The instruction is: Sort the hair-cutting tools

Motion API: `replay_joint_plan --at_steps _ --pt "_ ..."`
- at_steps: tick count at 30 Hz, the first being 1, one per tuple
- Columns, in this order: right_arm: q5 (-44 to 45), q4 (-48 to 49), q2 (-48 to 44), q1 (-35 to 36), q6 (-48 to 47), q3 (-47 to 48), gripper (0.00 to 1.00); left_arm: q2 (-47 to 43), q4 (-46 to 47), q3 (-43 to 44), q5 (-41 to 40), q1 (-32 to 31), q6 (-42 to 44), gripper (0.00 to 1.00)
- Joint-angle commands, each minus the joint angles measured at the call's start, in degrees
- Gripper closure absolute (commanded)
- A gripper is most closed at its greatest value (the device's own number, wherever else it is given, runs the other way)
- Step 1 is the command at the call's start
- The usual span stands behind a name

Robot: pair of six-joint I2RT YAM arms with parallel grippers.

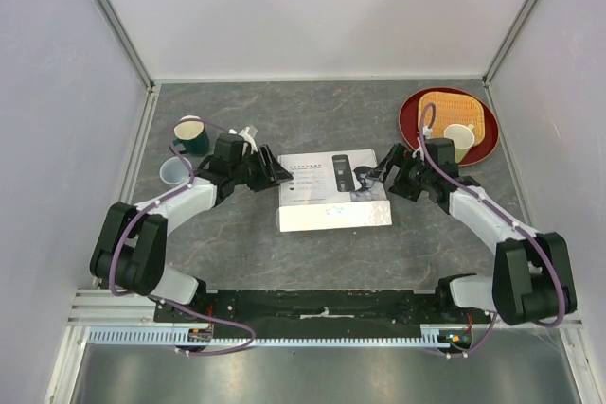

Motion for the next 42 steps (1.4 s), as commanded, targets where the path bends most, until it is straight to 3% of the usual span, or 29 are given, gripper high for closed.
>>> replay_joint_plan --at_steps 1,13,21,28,31,42 --pt "-4.18 8.83 4.01 0.17 1.8 -1.01 0.02 3.38 6.34 0.63 0.61 -0.25 -1.76 0.41" --pt "-8.75 14.98 13.68 2.19 5.93 4.09 0.03 11.3 9.15 6.08 4.12 -0.25 -3.16 0.43" --pt "-6.22 15.88 18.7 3.6 4.97 10.85 0.04 13.07 9.16 9.34 2.99 -0.25 -3.52 0.43" --pt "8.18 1.31 12.21 3.69 -6.27 16.65 0.02 7.36 -3.83 8.81 -16.32 -0.34 -0.98 0.42" --pt "12.67 -2.05 9.48 3.69 -9.0 18.32 0.02 4.98 -6.83 8.37 -19.76 -0.34 0.69 0.41" --pt "5.67 -6.8 -0.98 3.95 -10.33 9.28 0.02 -7.32 -10.62 4.95 -13.1 -0.34 6.42 0.4"
